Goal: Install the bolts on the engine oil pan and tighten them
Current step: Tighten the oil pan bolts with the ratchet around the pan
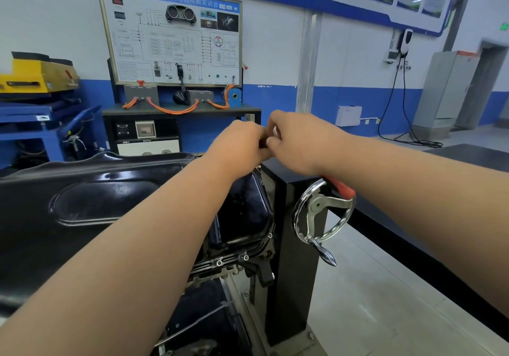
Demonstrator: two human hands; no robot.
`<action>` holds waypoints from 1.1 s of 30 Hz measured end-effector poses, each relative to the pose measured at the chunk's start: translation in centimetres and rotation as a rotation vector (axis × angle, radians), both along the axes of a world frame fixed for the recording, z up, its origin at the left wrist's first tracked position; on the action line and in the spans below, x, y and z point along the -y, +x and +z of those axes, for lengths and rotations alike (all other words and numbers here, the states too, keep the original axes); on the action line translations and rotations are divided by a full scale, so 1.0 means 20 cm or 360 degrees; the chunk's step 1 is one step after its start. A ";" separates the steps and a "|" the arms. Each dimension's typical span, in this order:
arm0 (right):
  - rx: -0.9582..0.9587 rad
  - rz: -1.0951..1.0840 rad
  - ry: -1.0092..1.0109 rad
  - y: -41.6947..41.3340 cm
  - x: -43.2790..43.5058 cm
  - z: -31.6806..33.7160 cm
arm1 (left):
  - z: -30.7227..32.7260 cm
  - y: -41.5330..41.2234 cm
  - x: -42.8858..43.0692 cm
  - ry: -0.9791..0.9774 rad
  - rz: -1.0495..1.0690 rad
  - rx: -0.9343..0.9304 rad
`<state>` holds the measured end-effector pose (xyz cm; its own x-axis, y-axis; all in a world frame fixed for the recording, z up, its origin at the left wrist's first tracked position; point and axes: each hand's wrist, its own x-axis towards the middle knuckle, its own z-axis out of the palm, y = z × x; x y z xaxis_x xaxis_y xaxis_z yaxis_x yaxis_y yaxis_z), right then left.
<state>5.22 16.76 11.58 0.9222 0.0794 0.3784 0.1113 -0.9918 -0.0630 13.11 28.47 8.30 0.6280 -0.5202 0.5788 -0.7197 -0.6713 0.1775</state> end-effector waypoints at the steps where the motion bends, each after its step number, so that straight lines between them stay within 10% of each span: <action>1: 0.0046 0.0046 -0.0132 -0.01 0.02 0.00 | 0.00 0.00 0.00 -0.0021 -0.0007 -0.0021; 6: 0.0496 0.0307 -0.0961 -0.01 0.09 0.01 | 0.01 -0.02 0.00 -0.0026 -0.0046 -0.0082; 21: 0.0258 -0.0365 0.0314 0.17 0.01 0.04 | 0.00 0.05 -0.02 -0.0278 -0.0096 -0.0239; 27: 0.0814 0.0507 -0.0903 0.11 0.11 0.03 | -0.01 0.06 -0.01 -0.0183 -0.0039 -0.0217; 33: 0.0771 0.0359 -0.0794 0.16 0.06 0.03 | 0.00 0.06 -0.02 -0.0193 -0.0032 -0.0240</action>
<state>8.38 15.60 12.20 0.6012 0.5175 0.6089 0.2171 -0.8391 0.4988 14.35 28.88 8.30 0.7028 -0.4654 0.5380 -0.6916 -0.6242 0.3633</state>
